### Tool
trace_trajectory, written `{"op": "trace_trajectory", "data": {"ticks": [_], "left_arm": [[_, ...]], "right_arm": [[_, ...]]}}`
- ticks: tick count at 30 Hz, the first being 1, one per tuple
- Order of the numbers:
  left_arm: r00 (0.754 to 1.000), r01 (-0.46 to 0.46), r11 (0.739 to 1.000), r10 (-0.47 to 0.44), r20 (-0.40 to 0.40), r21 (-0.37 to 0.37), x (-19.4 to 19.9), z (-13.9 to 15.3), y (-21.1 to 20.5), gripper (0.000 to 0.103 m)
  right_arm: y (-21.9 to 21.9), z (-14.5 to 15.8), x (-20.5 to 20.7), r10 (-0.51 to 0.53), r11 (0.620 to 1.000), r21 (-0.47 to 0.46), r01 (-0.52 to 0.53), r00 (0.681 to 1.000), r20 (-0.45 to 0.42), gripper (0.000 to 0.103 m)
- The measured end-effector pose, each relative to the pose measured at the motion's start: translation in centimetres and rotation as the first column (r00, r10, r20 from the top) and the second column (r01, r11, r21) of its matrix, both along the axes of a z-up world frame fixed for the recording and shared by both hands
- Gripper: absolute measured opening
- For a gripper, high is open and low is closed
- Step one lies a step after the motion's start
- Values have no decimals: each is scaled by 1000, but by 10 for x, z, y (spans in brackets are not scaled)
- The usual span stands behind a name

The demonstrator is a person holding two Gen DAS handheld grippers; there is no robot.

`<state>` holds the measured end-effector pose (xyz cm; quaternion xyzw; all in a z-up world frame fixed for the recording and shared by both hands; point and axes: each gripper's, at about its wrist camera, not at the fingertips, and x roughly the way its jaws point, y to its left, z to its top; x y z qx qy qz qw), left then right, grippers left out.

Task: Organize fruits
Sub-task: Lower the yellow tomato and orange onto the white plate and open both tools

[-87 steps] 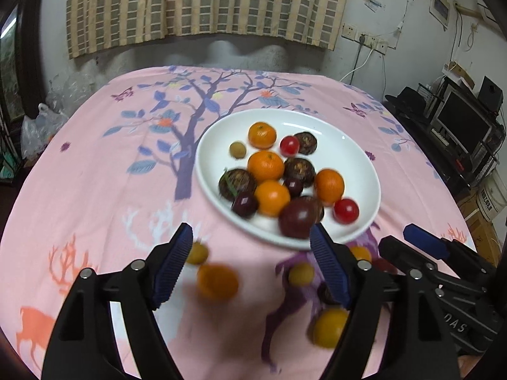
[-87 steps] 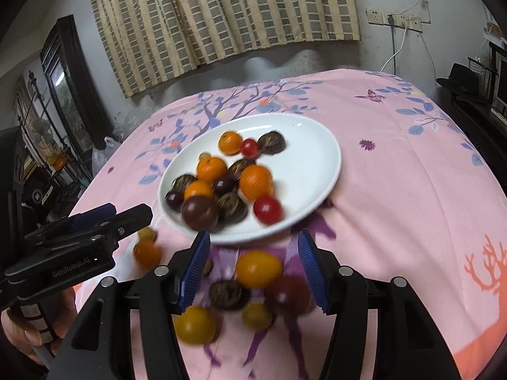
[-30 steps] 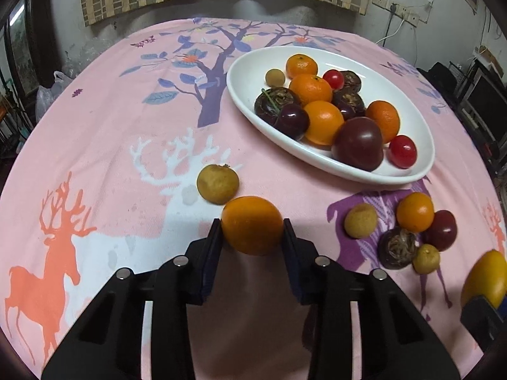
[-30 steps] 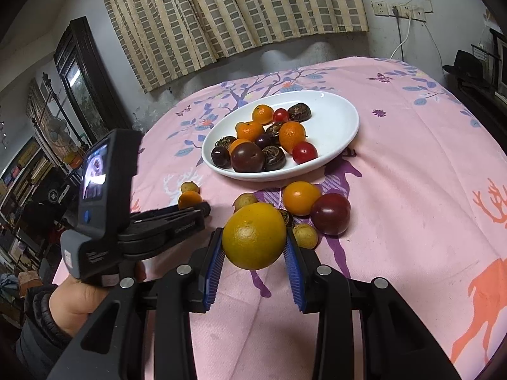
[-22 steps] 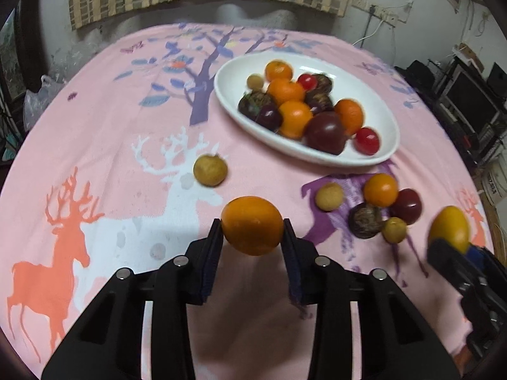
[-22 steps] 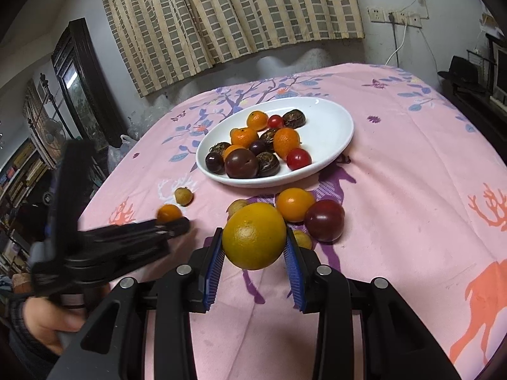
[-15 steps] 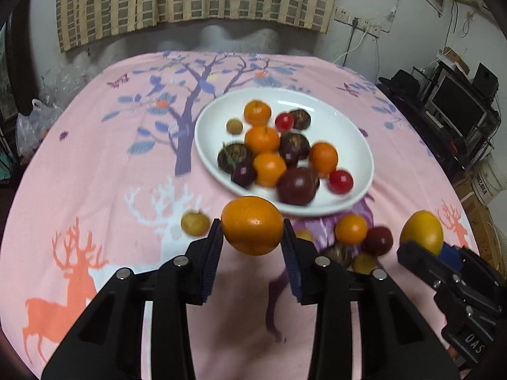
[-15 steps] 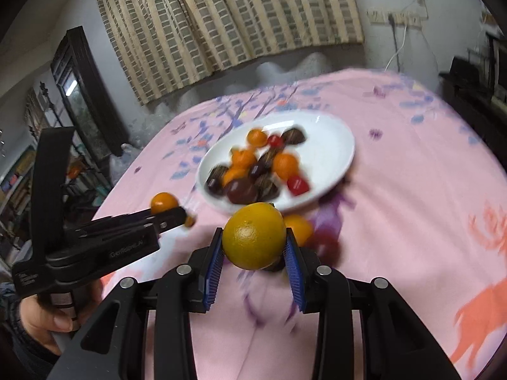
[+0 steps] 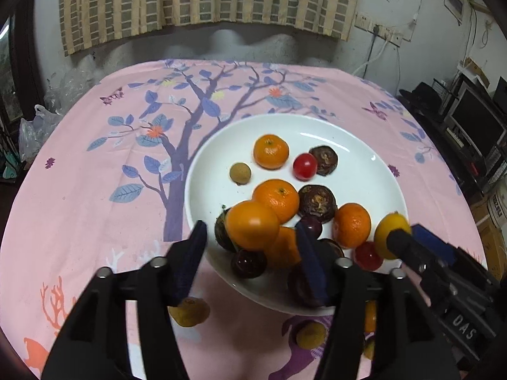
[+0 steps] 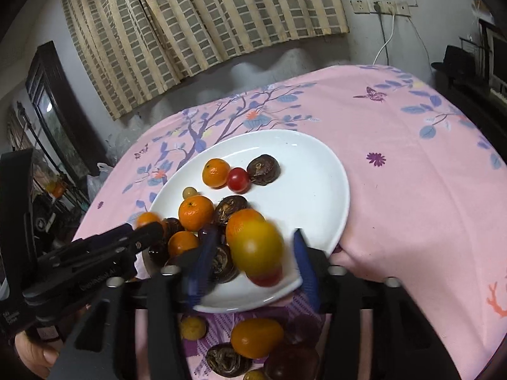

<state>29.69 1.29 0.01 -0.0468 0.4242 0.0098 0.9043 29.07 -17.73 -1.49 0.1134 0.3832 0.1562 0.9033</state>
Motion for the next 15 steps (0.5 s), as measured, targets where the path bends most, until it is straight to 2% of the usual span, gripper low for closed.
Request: {"op": "trace_trajectory", "data": {"ticks": [3,8,15], "left_arm": [[1000,-4,1000,4,22,-7,-9,7,3,60],[999,-30,999,31,33,-29,-39,9,14,65],[997,-79,996,80,24,-36,-92,-7,35,66]], "right_arm": [[-3,5,-13,9,1000,-22,-9,999,36,54],[-9,9,-35,27,999,-28,-27,999,30,54],[-7,-1,-78,53,995,-87,-52,999,2,54]]}}
